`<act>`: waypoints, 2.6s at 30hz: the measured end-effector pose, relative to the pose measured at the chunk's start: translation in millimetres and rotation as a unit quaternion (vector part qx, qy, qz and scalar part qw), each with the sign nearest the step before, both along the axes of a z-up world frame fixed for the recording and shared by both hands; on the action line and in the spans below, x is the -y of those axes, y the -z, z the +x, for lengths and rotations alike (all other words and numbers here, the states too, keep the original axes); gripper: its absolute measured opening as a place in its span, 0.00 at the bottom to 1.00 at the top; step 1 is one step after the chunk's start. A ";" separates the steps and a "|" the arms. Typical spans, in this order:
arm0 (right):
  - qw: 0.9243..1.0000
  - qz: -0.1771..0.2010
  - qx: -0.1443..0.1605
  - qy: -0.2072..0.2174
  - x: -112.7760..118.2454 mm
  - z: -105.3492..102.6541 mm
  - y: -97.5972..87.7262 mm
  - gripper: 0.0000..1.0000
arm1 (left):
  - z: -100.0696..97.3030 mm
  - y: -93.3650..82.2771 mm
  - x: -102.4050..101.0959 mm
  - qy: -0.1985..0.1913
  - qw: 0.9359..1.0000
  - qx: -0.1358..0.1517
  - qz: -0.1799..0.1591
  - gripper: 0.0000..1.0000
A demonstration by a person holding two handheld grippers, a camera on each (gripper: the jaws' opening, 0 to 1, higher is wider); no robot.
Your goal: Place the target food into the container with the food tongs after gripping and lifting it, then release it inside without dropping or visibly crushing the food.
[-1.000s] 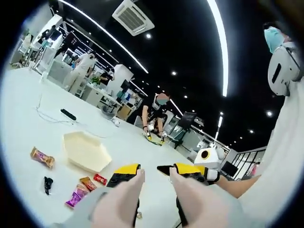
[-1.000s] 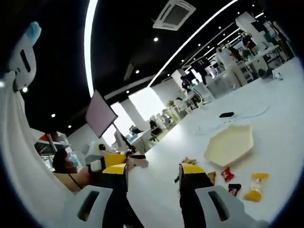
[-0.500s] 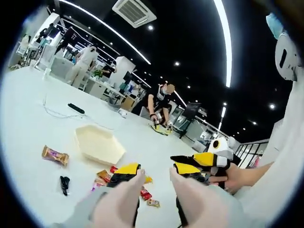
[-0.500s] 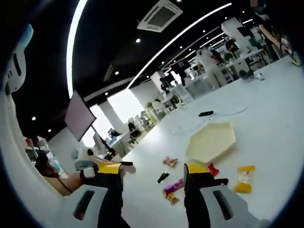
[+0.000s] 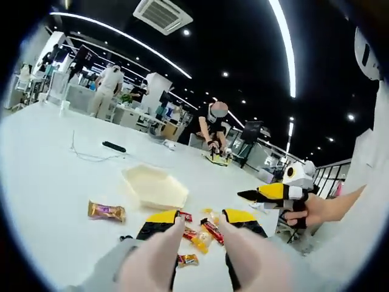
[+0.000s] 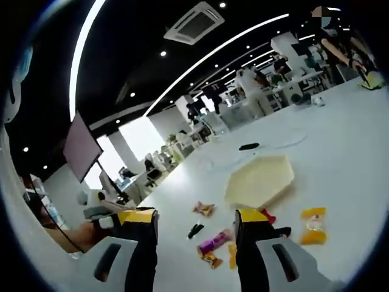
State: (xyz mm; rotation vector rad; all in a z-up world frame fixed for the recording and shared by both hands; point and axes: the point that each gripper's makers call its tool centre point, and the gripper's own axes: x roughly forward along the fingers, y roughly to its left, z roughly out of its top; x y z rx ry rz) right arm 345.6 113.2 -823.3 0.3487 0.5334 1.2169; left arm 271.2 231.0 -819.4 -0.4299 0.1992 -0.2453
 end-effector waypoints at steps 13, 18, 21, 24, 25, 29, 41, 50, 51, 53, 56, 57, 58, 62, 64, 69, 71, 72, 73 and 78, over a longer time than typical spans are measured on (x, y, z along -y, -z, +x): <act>1.000 -0.020 -0.004 -0.012 -10.0 14.5 14.3 0.52 | 11.3 24.2 -17.3 -0.064 0.996 -0.036 0.041 0.27; 1.000 -0.021 0.011 -0.009 -12.7 12.4 11.4 0.52 | 14.3 35.9 -19.7 -0.072 0.996 -0.050 0.035 0.26; 1.000 -0.016 0.011 0.012 -1.4 14.3 9.6 0.52 | 20.1 45.2 -20.8 -0.075 0.994 -0.073 0.027 0.26; 0.999 -0.021 0.002 0.040 14.0 14.1 15.6 0.51 | 26.5 43.0 -22.5 -0.074 0.995 -0.069 0.026 0.26; 0.999 -0.023 0.002 0.043 15.7 13.8 16.3 0.51 | 27.4 42.8 -23.1 -0.074 0.995 -0.069 0.025 0.26; 0.997 -0.032 0.009 0.072 30.1 18.6 19.3 0.50 | 35.6 45.2 -29.7 -0.088 0.993 -0.070 0.026 0.26; 0.997 -0.051 0.038 0.032 0.8 26.7 11.8 0.51 | 32.1 55.1 -53.6 -0.156 0.983 -0.074 0.065 0.26; 0.997 -0.059 0.049 0.022 -6.6 26.0 13.5 0.50 | 26.9 60.1 -67.9 -0.186 0.974 -0.099 0.079 0.26; 0.997 -0.060 0.052 0.021 -6.0 25.1 13.4 0.50 | 27.1 60.2 -68.6 -0.189 0.973 -0.100 0.081 0.26; 0.996 -0.065 0.061 0.022 -2.0 23.3 14.0 0.50 | 28.4 61.3 -70.4 -0.196 0.971 -0.103 0.090 0.26; 0.995 -0.064 0.063 0.033 8.3 22.5 16.3 0.50 | 29.9 64.5 -70.8 -0.201 0.966 -0.117 0.110 0.26; 0.995 -0.066 0.062 0.044 13.8 24.2 18.7 0.50 | 30.2 64.9 -71.2 -0.204 0.963 -0.121 0.127 0.26; 0.995 -0.063 0.054 0.054 18.8 25.0 20.2 0.49 | 31.0 64.8 -71.9 -0.207 0.960 -0.122 0.147 0.26; 0.995 -0.066 0.039 0.064 28.7 23.1 27.1 0.49 | 33.3 69.5 -70.7 -0.216 0.952 -0.134 0.171 0.26; 0.995 -0.071 0.039 0.060 31.1 22.0 29.2 0.49 | 34.7 71.8 -70.4 -0.220 0.949 -0.137 0.181 0.26; 0.995 -0.076 0.047 0.049 31.7 20.2 27.2 0.49 | 37.0 84.7 -66.2 -0.230 0.945 -0.160 0.169 0.26; 0.995 -0.075 0.047 0.048 31.7 20.5 26.3 0.49 | 37.5 87.3 -63.7 -0.229 0.945 -0.160 0.171 0.26; 0.995 -0.075 0.047 0.048 32.2 20.9 25.9 0.49 | 37.2 91.7 -60.4 -0.226 0.943 -0.167 0.177 0.26; 0.995 -0.075 0.047 0.049 32.6 21.1 25.8 0.49 | 36.9 93.1 -59.3 -0.225 0.942 -0.170 0.180 0.26; 0.994 -0.079 0.050 0.058 42.6 21.9 25.4 0.48 | 32.6 106.0 -48.3 -0.218 0.939 -0.188 0.188 0.26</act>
